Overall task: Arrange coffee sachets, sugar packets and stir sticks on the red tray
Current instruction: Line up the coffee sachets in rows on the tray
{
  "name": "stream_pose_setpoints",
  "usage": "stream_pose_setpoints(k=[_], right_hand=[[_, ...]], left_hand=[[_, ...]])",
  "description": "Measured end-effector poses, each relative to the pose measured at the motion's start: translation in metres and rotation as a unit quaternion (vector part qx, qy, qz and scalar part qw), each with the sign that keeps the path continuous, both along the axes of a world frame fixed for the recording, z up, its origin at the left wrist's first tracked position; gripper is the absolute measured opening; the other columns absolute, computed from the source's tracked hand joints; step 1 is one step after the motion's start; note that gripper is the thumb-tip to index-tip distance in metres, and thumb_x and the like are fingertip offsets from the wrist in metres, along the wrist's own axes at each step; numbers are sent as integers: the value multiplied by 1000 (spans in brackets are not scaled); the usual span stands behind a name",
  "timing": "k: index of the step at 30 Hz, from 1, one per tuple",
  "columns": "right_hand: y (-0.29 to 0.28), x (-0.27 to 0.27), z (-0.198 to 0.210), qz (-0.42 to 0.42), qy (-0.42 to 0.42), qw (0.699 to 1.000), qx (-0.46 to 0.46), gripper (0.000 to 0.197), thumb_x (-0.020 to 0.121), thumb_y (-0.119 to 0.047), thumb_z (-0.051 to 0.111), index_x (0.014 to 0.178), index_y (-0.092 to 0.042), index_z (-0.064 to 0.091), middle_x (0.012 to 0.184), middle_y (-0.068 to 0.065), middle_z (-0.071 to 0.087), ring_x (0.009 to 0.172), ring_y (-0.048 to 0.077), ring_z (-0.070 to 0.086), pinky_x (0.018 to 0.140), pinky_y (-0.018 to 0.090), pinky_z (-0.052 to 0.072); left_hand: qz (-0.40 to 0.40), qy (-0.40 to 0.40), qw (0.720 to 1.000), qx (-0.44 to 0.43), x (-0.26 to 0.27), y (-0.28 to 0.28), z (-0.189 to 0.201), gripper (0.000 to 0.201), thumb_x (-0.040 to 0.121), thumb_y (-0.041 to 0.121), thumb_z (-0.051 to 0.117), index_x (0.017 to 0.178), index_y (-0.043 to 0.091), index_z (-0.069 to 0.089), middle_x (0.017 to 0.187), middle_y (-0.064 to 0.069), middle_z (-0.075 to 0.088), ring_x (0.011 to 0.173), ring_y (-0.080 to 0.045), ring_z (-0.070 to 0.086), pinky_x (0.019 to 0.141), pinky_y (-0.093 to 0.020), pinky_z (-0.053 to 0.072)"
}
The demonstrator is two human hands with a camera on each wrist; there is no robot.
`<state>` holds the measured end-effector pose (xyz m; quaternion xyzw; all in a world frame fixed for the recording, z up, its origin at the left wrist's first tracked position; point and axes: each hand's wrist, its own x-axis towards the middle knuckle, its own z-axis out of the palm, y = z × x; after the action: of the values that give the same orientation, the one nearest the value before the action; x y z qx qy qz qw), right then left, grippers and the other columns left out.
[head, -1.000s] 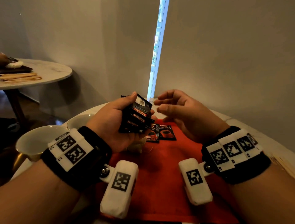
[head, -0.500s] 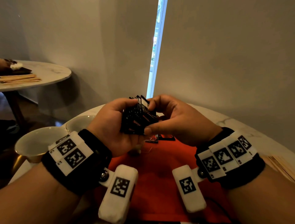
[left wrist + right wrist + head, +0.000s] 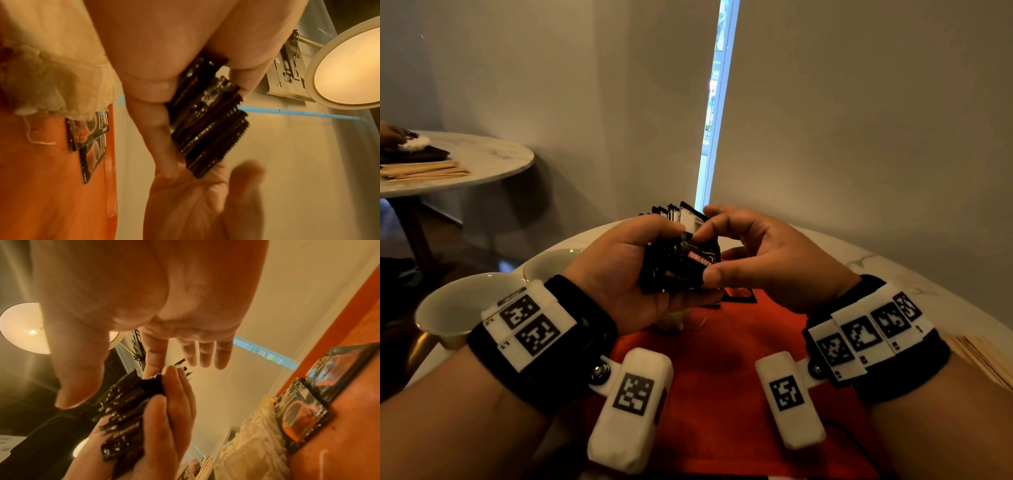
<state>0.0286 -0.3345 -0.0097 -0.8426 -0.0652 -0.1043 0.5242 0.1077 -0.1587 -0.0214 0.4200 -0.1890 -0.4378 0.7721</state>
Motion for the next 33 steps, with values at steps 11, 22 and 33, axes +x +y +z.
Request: stream_pose_setpoints(k=[11, 22, 33], right_hand=[[-9, 10, -10, -50, -82, 994, -41, 40, 69, -28, 64, 100, -50, 76, 137, -8, 55, 129, 20, 55, 103, 53, 48], [-31, 15, -18, -271, -115, 940, 171, 16, 99, -8, 58, 103, -21, 68, 86, 1, 77, 67, 8, 71, 48, 19, 46], [-65, 25, -59, -310, 161, 926, 145, 23, 89, -2, 69, 111, -7, 65, 99, 19, 74, 89, 38, 70, 61, 41, 52]], left_hand=[[34, 14, 999, -4, 1, 1, -1, 44, 80, 22, 55, 120, 4, 57, 101, -19, 68, 77, -26, 70, 59, -34, 58], [37, 56, 998, -9, 3, -1, 2, 44, 86, 26, 51, 119, -2, 61, 104, -18, 66, 78, -25, 71, 65, -32, 58], [69, 56, 996, -12, 2, 0, 4, 45, 93, 25, 47, 127, -2, 57, 100, -17, 71, 76, -25, 72, 66, -32, 58]])
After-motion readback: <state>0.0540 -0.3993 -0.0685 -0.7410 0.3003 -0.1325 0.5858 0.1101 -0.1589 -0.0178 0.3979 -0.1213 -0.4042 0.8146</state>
